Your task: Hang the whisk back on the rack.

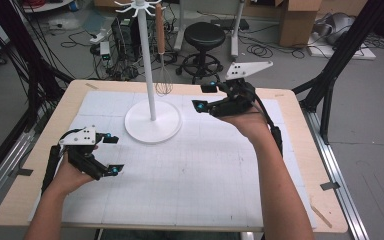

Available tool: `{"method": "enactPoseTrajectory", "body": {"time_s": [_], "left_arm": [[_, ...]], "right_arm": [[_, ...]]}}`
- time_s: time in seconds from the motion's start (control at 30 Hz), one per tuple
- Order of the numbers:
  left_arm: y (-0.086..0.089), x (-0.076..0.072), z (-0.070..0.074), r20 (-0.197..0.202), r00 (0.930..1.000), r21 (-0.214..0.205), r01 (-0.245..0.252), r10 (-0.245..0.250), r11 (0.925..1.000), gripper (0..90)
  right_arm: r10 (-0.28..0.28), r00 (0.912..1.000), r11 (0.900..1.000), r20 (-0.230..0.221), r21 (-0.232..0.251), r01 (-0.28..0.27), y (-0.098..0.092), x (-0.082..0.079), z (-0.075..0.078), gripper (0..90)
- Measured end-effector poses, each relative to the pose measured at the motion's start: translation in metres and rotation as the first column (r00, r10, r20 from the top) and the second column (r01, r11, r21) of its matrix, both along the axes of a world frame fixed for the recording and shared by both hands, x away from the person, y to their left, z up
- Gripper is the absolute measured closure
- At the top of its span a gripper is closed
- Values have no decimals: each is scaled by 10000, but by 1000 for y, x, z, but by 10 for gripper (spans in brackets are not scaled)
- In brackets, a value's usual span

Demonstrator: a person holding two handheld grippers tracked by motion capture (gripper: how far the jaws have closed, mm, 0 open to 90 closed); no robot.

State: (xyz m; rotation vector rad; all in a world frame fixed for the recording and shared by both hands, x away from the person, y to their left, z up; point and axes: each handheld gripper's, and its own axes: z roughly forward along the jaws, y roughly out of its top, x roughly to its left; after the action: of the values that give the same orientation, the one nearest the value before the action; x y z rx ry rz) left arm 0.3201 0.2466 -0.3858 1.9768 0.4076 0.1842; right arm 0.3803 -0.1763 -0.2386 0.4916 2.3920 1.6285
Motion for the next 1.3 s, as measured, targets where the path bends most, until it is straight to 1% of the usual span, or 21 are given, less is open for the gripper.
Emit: {"method": "enactPoseTrajectory", "body": {"time_s": [0.03, 0.2, 0.27, 0.37, 0.43, 0.53, 0.6, 0.67, 0.7, 0.8, 0.87, 0.93, 1.0, 1.03, 1.1, 1.17, 1.27, 1.3], "left_arm": [[0, 0, 0, -10, 10000, 15, -5, 5, 10000, 16], [-2, 1, -1, -59, 10000, 47, 19, -18, 10000, 16], [-2, 0, -1, -48, 10000, 82, 0, 0, 10000, 16], [-3, 0, -1, -22, 10000, 107, 17, -16, 9999, 16], [-3, 0, -1, -6, 10000, 103, 20, -20, 9999, 17], [-3, 1, -1, -51, 10000, 104, -1, 1, 9999, 16], [-3, 0, -2, -67, 10000, 128, 13, -12, 9999, 16], [-3, 0, -1, -51, 10000, 156, 24, -23, 9999, 16], [-3, 0, -1, -50, 10000, 142, 20, -19, 9999, 16], [-3, 0, -1, -52, 10000, 157, 23, -23, 9999, 16], [-3, 0, -2, -74, 10000, 112, 5, -4, 9999, 16], [-3, 0, -2, -81, 10000, 111, -4, 5, 9999, 16], [-4, 0, -2, -75, 10000, 144, 8, -7, 9999, 16], [-4, 0, -2, -49, 10000, 176, 36, -36, 9998, 17], [-4, 0, -2, -61, 10000, 137, 48, -48, 9999, 16], [-4, 0, -2, -66, 10000, 158, 53, -52, 9999, 16], [-5, 0, -2, -84, 10000, 169, 47, -45, 9998, 16], [-5, 0, -2, -102, 9999, 144, 69, -68, 9999, 16]], "right_arm": [[-17, 9999, 10000, 105, -13, 17, -2, -3, -3, 334], [30, 9997, 9999, 237, 130, -33, -12, -18, -17, 317], [94, 9999, 9999, 98, 90, -95, -14, -22, -24, 300], [164, 9996, 9997, -222, -154, -167, -13, -26, -34, 271], [176, 9992, 9989, -355, -431, -191, -11, -28, -41, 252], [307, 9983, 9984, -493, -460, -330, -8, -33, -50, 250], [333, 9985, 9982, -437, -486, -354, -7, -34, -55, 249], [296, 9983, 9983, -505, -490, -321, -6, -35, -60, 249], [239, 9986, 9981, -480, -560, -266, -6, -35, -63, 249], [93, 9980, 9972, -628, -740, -140, -7, -36, -70, 246], [85, 9972, 9962, -745, -861, -150, -6, -38, -74, 241], [64, 9975, 9954, -705, -951, -131, -6, -41, -78, 240], [5, 9970, 9946, -778, -1032, -85, -7, -44, -84, 239], [-20, 9972, 9945, -744, -1043, -58, -7, -45, -87, 238], [-20, 9962, 9962, -868, -869, -55, -10, -46, -93, 237], [-179, 9965, 9968, -820, -793, 114, -13, -48, -99, 235], [-364, 9950, 9983, -934, -495, 319, -19, -49, -109, 235], [-410, 9941, 9981, -1002, -488, 362, -20, -49, -111, 233]]}}
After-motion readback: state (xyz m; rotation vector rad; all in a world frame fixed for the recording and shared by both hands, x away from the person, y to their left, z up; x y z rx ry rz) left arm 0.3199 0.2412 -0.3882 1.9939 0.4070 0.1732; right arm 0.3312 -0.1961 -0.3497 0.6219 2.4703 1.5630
